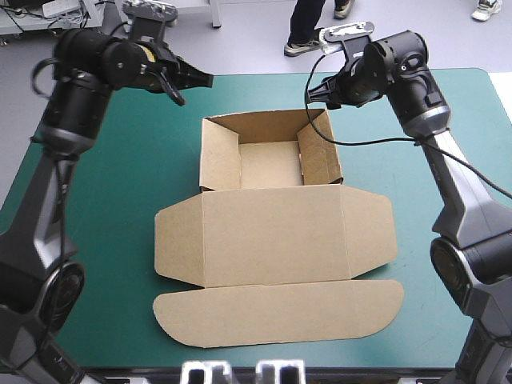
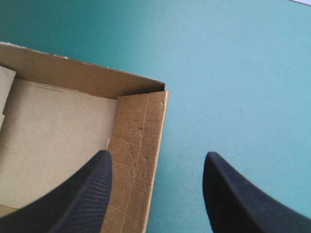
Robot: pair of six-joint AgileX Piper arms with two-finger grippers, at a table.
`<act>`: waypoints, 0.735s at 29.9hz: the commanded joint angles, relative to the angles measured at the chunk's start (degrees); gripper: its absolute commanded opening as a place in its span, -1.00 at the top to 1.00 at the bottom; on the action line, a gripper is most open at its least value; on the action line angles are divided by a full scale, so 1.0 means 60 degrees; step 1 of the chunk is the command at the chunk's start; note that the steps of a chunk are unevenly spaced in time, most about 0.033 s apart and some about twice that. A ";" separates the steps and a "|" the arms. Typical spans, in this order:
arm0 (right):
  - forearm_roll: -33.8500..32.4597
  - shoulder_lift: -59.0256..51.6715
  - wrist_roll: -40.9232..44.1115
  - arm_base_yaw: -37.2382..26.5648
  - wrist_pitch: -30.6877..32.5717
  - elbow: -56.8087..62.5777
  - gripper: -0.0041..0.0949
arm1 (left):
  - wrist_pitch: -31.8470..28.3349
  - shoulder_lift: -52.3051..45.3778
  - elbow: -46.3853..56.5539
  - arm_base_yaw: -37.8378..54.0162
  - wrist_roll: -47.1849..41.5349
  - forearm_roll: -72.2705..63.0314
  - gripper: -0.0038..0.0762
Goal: Fold the box
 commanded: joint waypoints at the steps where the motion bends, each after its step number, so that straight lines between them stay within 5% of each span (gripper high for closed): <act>1: 0.0132 -0.0859 0.0175 0.0007 0.0037 0.0335 -0.05 | 0.0327 -0.1508 -0.0275 -0.0053 0.0421 -0.0696 0.93; 11: 0.1068 -0.0365 0.0060 -0.0445 0.0015 0.1960 -0.05 | 0.0223 -0.4953 0.3848 -0.0053 0.0772 -0.0340 0.93; 22: 0.3245 0.1049 -0.1034 -0.1201 -0.0007 0.1960 -0.02 | -0.2008 -0.9577 1.0755 -0.0053 0.0752 -0.0156 0.93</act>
